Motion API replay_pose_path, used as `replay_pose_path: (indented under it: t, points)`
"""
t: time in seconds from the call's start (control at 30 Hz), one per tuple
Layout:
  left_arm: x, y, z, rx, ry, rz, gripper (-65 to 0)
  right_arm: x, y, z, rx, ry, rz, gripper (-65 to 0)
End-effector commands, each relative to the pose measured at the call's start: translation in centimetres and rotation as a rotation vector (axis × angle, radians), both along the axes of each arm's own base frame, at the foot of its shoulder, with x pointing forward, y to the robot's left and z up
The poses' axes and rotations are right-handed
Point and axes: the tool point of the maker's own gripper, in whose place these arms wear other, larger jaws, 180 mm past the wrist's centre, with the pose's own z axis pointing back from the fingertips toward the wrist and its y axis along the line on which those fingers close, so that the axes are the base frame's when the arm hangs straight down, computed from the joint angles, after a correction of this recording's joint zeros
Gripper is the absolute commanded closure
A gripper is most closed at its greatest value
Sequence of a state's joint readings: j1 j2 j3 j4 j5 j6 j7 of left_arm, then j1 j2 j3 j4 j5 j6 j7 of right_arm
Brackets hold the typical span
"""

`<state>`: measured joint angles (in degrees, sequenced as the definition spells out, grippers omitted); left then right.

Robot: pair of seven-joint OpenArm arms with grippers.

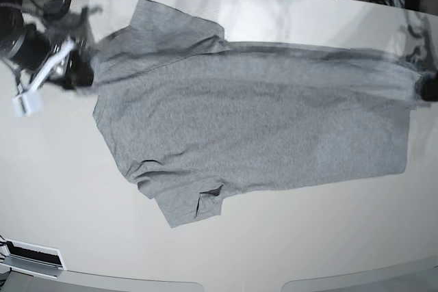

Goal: Layout the t-shirt on the table in an organized manner, then fold the t-shirt properly
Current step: 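Lower the shirt shoulders onto the table with both grippers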

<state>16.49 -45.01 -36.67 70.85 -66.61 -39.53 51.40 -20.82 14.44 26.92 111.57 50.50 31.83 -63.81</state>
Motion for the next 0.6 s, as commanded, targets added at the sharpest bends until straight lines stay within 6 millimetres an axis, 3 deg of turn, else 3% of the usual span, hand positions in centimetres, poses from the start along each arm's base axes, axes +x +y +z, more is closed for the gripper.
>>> replay_pose_path:
  t: [0.0, 0.27, 0.43, 0.57]
  points:
    - [1.0, 0.5, 1.8, 0.019, -0.050, -0.011, -35.0, 0.6, -0.2, 0.9, -0.001, -0.032, 0.004, -28.6]
    - [0.7, 1.2, 1.1, 0.074, -0.023, -0.005, -35.8, 0.2, 0.5, 0.8, 0.001, 0.021, 0.063, -30.0]
    - [0.7, 1.3, 1.1, 0.078, -0.019, -0.005, -35.8, -3.6, 3.1, 0.3, 0.122, 0.074, 0.171, -30.0]
    - [0.8, 1.3, 1.2, 0.075, -0.028, -0.003, -35.8, -6.6, 4.5, -1.2, 0.179, 0.131, 0.159, -30.0]
